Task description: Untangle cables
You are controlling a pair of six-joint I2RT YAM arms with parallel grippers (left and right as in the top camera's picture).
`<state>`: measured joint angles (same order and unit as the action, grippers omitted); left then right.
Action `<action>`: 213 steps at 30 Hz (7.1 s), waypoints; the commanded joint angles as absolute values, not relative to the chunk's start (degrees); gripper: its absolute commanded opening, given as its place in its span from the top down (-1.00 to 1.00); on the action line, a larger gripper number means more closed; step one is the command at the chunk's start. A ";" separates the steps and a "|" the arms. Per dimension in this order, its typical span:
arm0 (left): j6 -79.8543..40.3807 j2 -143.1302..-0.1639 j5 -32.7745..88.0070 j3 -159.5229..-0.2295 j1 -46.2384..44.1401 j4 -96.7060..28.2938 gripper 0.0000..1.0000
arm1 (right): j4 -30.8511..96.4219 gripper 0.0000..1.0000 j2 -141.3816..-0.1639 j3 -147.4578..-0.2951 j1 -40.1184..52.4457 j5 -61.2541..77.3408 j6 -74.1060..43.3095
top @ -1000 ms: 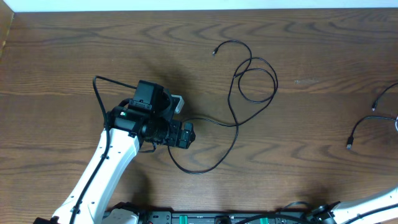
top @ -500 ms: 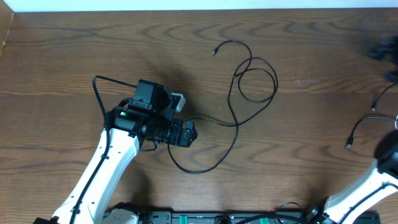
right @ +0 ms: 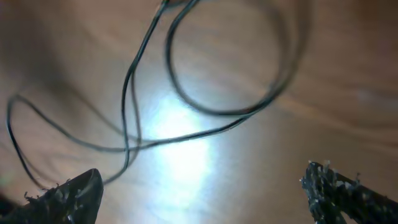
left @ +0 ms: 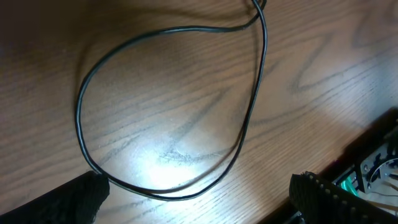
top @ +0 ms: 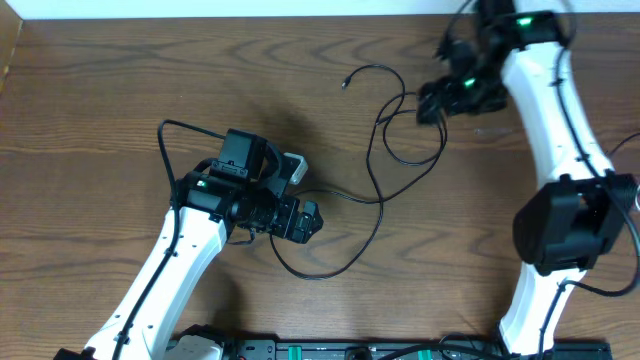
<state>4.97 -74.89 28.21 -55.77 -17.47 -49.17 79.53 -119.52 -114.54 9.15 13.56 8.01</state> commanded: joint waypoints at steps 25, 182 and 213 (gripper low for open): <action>2.33 -75.11 23.92 -56.49 -15.77 -42.98 -0.97 | 65.34 -0.99 -119.22 -87.85 31.03 -4.64 22.94; 5.41 -75.11 19.81 -56.47 -15.81 -44.49 -0.97 | 95.57 -0.99 -42.39 -130.45 -19.55 11.09 4.40; 7.55 -75.11 19.81 -56.47 -15.81 -45.89 -0.97 | 97.27 -0.98 -15.51 -117.40 -10.28 5.08 6.33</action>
